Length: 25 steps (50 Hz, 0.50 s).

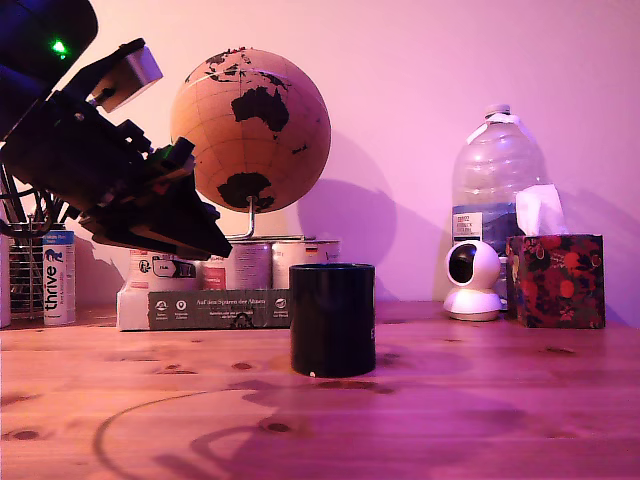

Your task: Pick up the coffee capsules from the table one by one and drop them inside the nearest coffee cup

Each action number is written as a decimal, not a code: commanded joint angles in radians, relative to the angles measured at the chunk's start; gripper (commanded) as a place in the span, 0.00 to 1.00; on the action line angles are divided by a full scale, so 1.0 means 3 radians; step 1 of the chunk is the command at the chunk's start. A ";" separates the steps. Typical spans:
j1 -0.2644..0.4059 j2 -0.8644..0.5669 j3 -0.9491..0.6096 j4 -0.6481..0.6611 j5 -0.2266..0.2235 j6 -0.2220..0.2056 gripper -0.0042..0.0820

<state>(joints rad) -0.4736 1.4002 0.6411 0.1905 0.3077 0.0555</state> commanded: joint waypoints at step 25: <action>-0.0275 0.0083 0.0530 -0.0280 -0.0111 0.0048 0.32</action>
<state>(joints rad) -0.5468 1.4021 0.7887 0.1139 0.2783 0.0608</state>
